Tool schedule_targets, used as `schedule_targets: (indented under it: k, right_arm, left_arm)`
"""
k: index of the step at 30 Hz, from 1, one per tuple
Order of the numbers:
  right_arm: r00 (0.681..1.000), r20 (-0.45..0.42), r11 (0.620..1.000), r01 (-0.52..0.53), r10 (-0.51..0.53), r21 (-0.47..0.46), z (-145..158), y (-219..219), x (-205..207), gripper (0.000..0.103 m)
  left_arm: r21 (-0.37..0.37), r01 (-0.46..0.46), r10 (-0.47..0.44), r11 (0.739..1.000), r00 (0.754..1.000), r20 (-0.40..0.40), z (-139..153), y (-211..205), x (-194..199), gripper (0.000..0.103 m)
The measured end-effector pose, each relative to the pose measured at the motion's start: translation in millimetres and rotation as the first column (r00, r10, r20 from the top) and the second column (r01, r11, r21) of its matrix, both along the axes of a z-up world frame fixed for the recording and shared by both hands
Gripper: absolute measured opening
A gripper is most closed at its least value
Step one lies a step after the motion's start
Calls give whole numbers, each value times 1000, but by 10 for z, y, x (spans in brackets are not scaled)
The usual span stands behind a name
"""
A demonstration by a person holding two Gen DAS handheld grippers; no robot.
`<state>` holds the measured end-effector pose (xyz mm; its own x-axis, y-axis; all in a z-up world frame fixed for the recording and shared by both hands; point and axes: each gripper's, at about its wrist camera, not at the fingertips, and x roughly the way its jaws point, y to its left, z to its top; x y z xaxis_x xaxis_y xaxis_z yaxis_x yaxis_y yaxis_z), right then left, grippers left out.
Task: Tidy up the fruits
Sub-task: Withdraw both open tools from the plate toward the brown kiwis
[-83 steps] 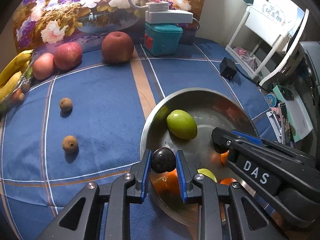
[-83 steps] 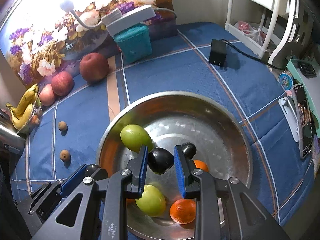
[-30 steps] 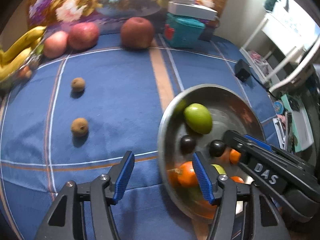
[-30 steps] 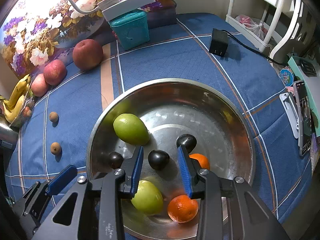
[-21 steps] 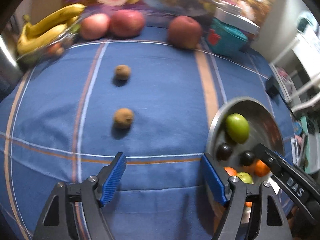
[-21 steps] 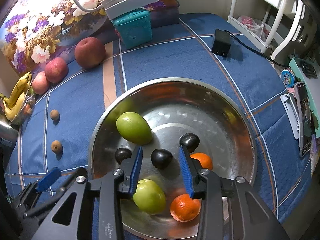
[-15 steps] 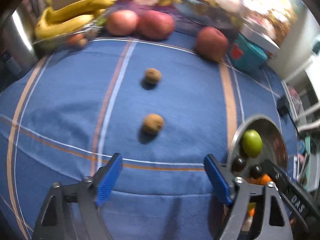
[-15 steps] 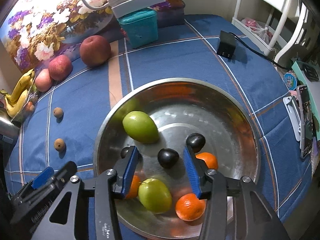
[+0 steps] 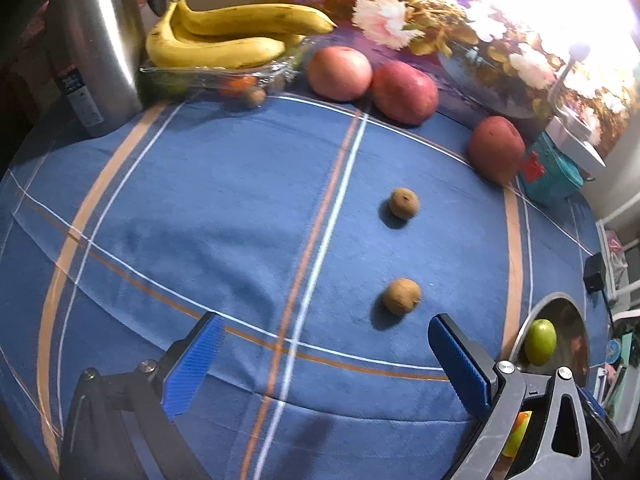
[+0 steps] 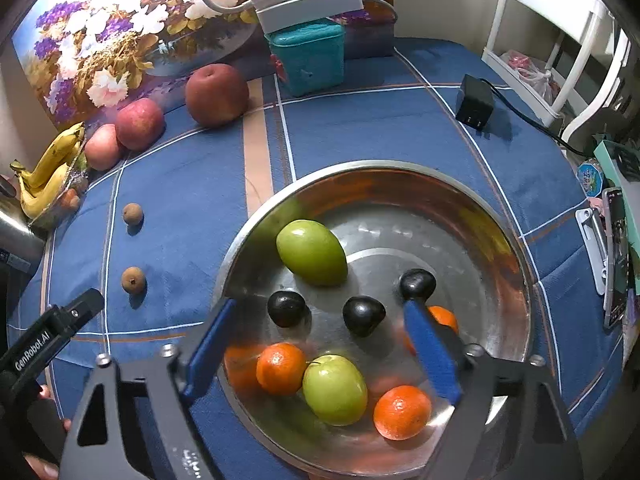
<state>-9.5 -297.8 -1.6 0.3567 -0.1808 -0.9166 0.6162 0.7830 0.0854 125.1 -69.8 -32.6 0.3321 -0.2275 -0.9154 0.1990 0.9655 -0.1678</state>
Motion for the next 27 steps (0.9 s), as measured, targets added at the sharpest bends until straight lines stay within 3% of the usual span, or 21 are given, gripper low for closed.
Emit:
schedule_targets:
  k: [4,27]
  right_arm:
    - [1000,20,1000,-11,11,-8,15,35,12,92]
    - [993,113,996,-27,36,-80,162,188,122,92]
  left_arm:
    - [-3,-20,20,1000,1000,5,13,47,13,103]
    - [-70,20,-16,997,999,47,148,77,64,103]
